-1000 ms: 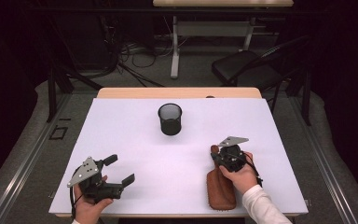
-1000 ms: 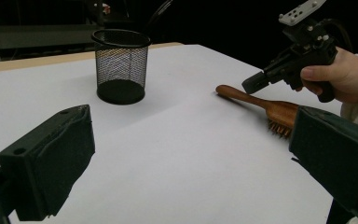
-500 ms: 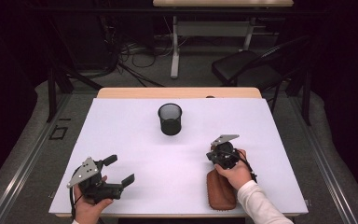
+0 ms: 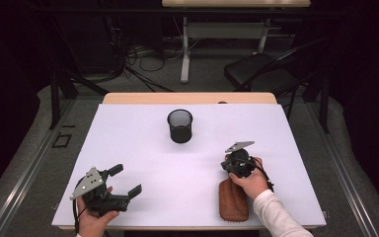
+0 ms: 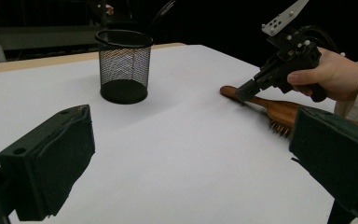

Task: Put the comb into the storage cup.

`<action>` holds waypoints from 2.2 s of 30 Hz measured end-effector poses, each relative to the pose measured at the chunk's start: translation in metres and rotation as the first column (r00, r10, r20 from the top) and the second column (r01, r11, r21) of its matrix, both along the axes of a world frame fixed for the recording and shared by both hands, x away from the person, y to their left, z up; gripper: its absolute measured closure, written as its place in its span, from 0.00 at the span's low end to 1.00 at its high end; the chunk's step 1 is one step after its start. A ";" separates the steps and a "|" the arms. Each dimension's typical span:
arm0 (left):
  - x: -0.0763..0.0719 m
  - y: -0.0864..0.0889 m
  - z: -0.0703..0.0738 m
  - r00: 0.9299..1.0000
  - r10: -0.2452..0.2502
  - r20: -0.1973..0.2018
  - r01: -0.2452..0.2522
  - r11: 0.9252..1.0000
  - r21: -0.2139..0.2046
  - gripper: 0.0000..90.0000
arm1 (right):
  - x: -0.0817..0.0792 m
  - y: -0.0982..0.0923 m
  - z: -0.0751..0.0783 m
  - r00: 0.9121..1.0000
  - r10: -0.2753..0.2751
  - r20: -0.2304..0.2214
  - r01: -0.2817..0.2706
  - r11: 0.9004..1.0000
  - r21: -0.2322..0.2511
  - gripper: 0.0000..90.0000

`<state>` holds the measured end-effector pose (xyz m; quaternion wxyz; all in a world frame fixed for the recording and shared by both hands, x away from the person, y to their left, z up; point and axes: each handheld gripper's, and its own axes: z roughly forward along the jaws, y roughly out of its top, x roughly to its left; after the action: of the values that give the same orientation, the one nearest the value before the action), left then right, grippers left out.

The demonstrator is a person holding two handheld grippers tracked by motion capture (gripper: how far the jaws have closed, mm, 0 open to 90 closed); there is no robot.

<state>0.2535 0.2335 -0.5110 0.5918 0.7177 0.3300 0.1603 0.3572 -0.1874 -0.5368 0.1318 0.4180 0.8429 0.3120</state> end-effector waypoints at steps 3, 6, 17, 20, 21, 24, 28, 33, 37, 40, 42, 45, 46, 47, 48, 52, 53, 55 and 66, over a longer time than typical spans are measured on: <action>-0.001 0.000 0.000 1.000 0.002 0.002 -0.002 1.000 -0.001 0.00 | 0.000 -0.003 0.000 1.000 -0.017 -0.002 0.017 1.000 -0.001 1.00; -0.001 0.000 0.000 1.000 0.002 0.003 -0.002 1.000 -0.002 0.00 | 0.000 -0.005 0.001 1.000 -0.023 0.000 0.023 1.000 0.000 1.00; 0.000 -0.002 -0.001 1.000 0.001 0.005 -0.001 1.000 0.015 0.00 | -0.003 -0.024 0.004 0.998 -0.055 -0.006 0.054 0.998 -0.015 1.00; -0.001 -0.002 -0.001 1.000 0.005 0.003 -0.005 1.000 0.014 0.00 | -0.004 -0.030 0.003 0.998 -0.067 -0.010 0.067 0.998 -0.017 1.00; 0.000 -0.002 -0.001 1.000 0.006 0.004 -0.006 1.000 0.013 0.00 | -0.005 -0.032 0.002 0.998 -0.070 -0.011 0.070 0.997 -0.017 1.00; -0.001 -0.001 -0.001 1.000 0.012 0.005 -0.012 1.000 0.012 0.00 | -0.007 -0.037 0.001 0.997 -0.077 -0.013 0.076 0.997 -0.026 1.00; 0.000 0.000 -0.001 1.000 0.016 0.003 -0.016 1.000 0.006 0.00 | -0.011 -0.046 -0.001 0.996 -0.089 -0.024 0.089 0.996 -0.031 1.00; 0.000 0.001 -0.001 1.000 0.019 0.004 -0.019 1.000 0.005 0.00 | -0.017 -0.055 -0.001 0.994 -0.106 -0.025 0.105 0.994 -0.031 1.00; 0.000 0.000 -0.001 1.000 0.019 0.003 -0.019 1.000 0.006 0.00 | -0.022 -0.062 -0.002 0.993 -0.116 -0.020 0.116 0.993 -0.021 1.00; 0.000 -0.002 -0.001 1.000 0.013 0.004 -0.013 1.000 0.012 0.00 | -0.027 -0.068 -0.001 0.992 -0.126 -0.015 0.126 0.992 -0.005 1.00; -0.001 -0.003 -0.001 1.000 0.013 0.007 -0.014 1.000 0.015 0.00 | -0.029 -0.070 -0.001 0.992 -0.124 -0.012 0.124 0.992 -0.003 1.00; -0.001 -0.002 -0.001 1.000 0.015 0.006 -0.015 1.000 0.014 0.00 | -0.033 -0.074 -0.002 0.991 -0.137 -0.013 0.137 0.991 0.013 1.00; -0.001 -0.001 -0.001 1.000 0.017 0.007 -0.017 1.000 0.013 0.00 | -0.035 -0.075 -0.002 0.990 -0.139 -0.013 0.139 0.990 0.012 1.00; -0.001 -0.001 -0.001 1.000 0.019 0.006 -0.019 1.000 0.011 0.00 | -0.036 -0.076 -0.002 0.990 -0.139 -0.011 0.139 0.990 0.011 1.00; -0.001 -0.001 -0.001 1.000 0.022 0.007 -0.022 1.000 0.011 0.00 | -0.038 -0.077 -0.002 0.990 -0.139 -0.009 0.139 0.990 0.013 1.00; -0.001 0.000 -0.001 1.000 0.018 0.009 -0.018 1.000 0.006 0.00 | -0.046 -0.081 -0.001 0.990 -0.144 -0.003 0.144 0.989 0.024 1.00; -0.001 0.000 -0.001 1.000 0.020 0.010 -0.020 1.000 0.007 0.00 | -0.046 -0.081 -0.001 0.990 -0.144 -0.003 0.144 0.989 0.024 1.00; -0.001 0.000 -0.001 1.000 0.014 0.008 -0.014 1.000 0.011 0.00 | -0.050 -0.082 -0.001 0.989 -0.145 -0.001 0.145 0.989 0.030 1.00; -0.002 -0.001 0.000 1.000 0.018 0.008 -0.018 1.000 0.016 0.00 | -0.064 -0.091 0.000 0.988 -0.152 -0.009 0.152 0.987 0.048 1.00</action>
<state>0.2518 0.2327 -0.5114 0.5861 0.7188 0.3327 0.1710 0.2931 -0.2788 -0.5371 0.1430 0.4850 0.8011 0.3203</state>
